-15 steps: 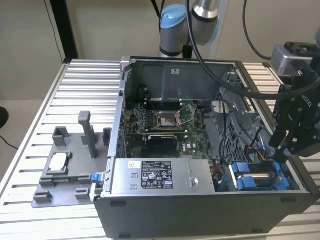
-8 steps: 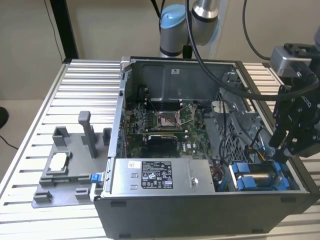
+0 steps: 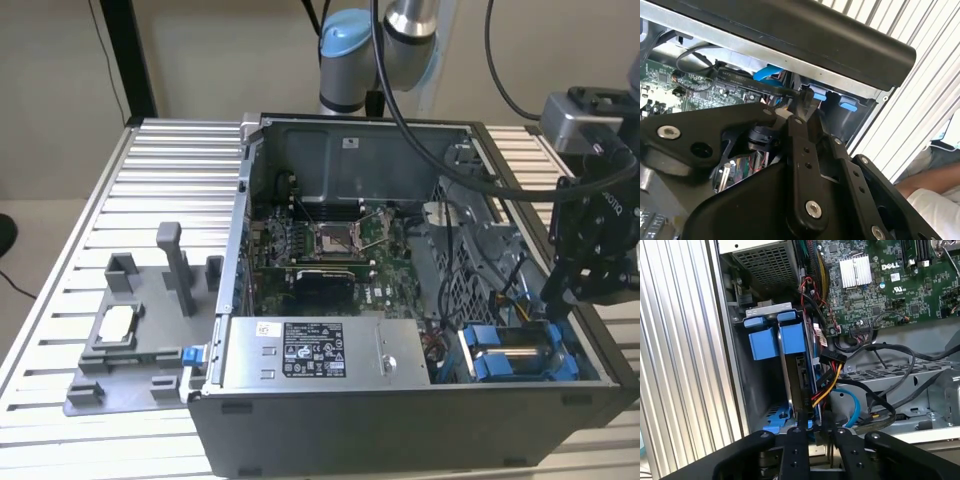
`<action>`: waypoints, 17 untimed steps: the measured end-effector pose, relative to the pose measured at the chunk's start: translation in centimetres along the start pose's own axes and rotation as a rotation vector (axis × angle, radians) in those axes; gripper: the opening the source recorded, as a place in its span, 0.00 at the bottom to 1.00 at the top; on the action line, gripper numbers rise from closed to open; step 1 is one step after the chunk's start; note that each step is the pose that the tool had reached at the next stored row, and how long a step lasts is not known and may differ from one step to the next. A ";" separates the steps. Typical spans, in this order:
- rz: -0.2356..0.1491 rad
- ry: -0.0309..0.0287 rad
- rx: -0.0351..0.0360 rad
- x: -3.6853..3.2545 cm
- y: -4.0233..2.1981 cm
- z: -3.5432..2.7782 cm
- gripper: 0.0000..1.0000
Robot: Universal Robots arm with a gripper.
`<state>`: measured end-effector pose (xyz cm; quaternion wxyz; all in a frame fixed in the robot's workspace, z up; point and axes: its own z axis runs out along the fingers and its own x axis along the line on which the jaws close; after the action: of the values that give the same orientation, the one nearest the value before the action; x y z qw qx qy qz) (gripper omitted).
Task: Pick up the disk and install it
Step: 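Insert the second disk wire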
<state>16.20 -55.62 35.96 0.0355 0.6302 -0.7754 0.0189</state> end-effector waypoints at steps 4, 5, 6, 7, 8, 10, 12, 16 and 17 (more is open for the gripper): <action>-0.002 -0.0024 0.0010 -0.01 0.00 0.03 1.00; -0.003 -0.0038 0.0016 0.00 0.00 0.04 1.00; -0.004 -0.0056 0.0024 0.00 0.00 0.06 1.00; -0.005 -0.0074 0.0032 -0.01 0.00 0.07 1.00; -0.007 -0.0092 0.0042 -0.01 0.00 0.09 1.00; -0.010 -0.0120 0.0063 -0.01 0.00 0.13 1.00; -0.012 -0.0130 0.0075 -0.01 0.00 0.14 1.00; -0.013 -0.0132 0.0078 0.00 0.01 0.14 0.00; -0.013 -0.0134 0.0078 0.00 0.04 0.15 0.00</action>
<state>16.15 -55.63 35.81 0.0280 0.6355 -0.7714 0.0175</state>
